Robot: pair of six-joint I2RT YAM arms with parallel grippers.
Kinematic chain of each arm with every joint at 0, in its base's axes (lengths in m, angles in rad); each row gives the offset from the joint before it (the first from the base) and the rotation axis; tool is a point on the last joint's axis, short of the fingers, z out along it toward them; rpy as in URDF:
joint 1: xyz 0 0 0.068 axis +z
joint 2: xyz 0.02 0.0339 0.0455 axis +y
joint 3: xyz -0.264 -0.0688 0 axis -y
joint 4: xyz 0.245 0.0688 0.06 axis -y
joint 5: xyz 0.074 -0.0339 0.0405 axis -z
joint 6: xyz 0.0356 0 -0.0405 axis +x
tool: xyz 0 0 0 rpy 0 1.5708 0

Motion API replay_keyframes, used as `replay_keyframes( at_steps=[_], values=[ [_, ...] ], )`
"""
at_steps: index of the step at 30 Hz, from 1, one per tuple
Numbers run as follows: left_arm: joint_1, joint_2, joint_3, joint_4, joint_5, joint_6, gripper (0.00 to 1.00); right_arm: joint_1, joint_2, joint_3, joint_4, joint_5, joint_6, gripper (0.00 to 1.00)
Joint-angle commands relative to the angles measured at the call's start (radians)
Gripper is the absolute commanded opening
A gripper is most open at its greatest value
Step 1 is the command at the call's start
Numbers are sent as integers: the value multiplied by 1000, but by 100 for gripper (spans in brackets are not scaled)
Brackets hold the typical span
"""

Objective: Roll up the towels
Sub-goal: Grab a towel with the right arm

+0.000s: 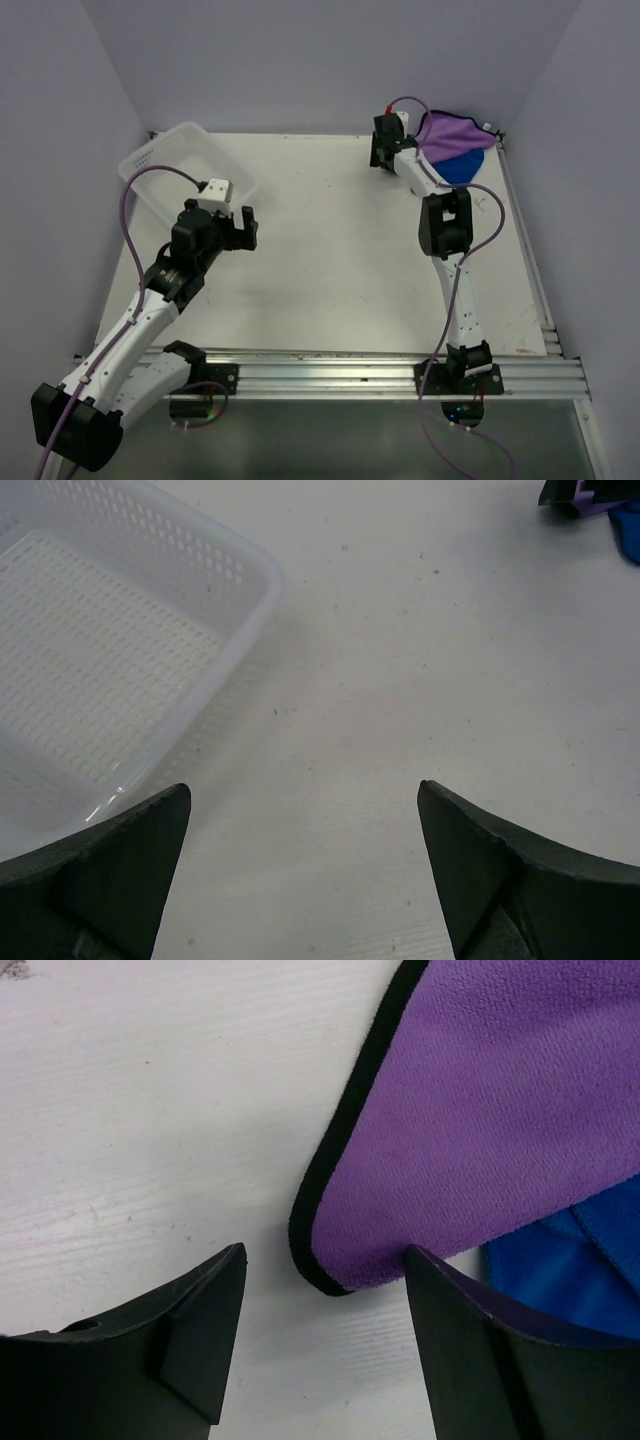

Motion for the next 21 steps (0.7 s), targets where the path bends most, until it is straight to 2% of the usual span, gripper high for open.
replay_keyframes(
  at_steps=[1,8,13,21],
  values=[
    [-13,2,49,16,-2,23,100,1,19,71,-25,-23,-49,67],
    [-21,2,49,15,-6,27,100,-6,33,75,-23,9,-62,59],
    [-24,2,49,16,-6,29,100,-14,33,73,-22,35,-84,47],
    [-28,-1,48,16,1,29,100,-28,34,59,-28,25,-81,33]
  ],
)
